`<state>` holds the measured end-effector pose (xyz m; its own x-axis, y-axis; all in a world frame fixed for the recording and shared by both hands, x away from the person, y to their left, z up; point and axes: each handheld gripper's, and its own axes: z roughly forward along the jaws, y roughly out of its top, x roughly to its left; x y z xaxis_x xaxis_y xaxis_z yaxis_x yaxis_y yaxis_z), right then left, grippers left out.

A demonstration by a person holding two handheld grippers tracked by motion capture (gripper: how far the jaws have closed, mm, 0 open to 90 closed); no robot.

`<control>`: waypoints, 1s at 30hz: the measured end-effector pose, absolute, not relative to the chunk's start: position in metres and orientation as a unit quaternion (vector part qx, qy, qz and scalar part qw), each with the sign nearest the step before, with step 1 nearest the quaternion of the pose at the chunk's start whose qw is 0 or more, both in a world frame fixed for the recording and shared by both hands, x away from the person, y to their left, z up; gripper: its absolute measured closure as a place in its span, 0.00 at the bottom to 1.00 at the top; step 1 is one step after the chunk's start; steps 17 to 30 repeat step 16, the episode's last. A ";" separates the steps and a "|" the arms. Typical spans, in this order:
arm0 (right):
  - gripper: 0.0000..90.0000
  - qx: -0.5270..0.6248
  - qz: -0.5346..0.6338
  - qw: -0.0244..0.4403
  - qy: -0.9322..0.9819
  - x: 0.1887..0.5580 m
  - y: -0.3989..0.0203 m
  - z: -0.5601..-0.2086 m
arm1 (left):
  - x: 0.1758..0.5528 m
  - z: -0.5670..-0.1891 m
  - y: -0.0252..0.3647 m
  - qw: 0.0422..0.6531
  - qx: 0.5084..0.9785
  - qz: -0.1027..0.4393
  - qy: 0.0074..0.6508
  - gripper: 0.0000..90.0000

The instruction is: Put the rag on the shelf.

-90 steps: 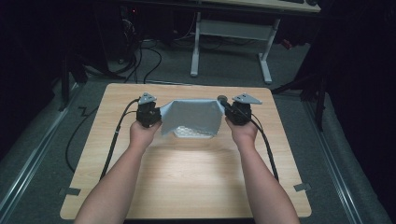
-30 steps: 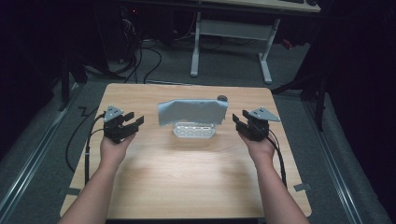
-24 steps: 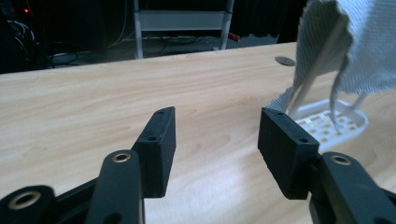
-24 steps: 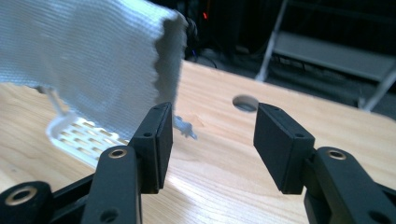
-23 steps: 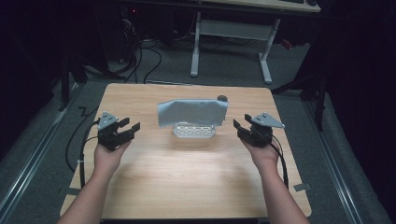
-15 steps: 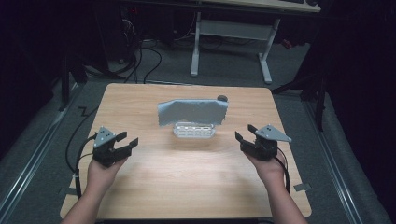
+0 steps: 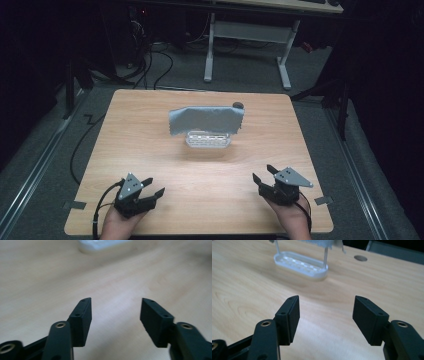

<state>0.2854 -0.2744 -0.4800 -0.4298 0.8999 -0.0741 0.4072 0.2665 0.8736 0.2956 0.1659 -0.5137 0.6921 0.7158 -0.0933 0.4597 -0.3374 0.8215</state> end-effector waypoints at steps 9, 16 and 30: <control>0.45 0.457 0.390 0.269 0.752 0.274 -0.298 -0.508 | 0.303 -0.525 0.154 0.420 0.825 0.124 0.357 0.48; 0.46 0.447 0.386 0.263 0.763 0.277 -0.294 -0.512 | 0.303 -0.526 0.152 0.403 0.835 0.136 0.350 0.47; 0.46 0.447 0.386 0.263 0.763 0.277 -0.294 -0.512 | 0.303 -0.526 0.152 0.403 0.835 0.136 0.350 0.47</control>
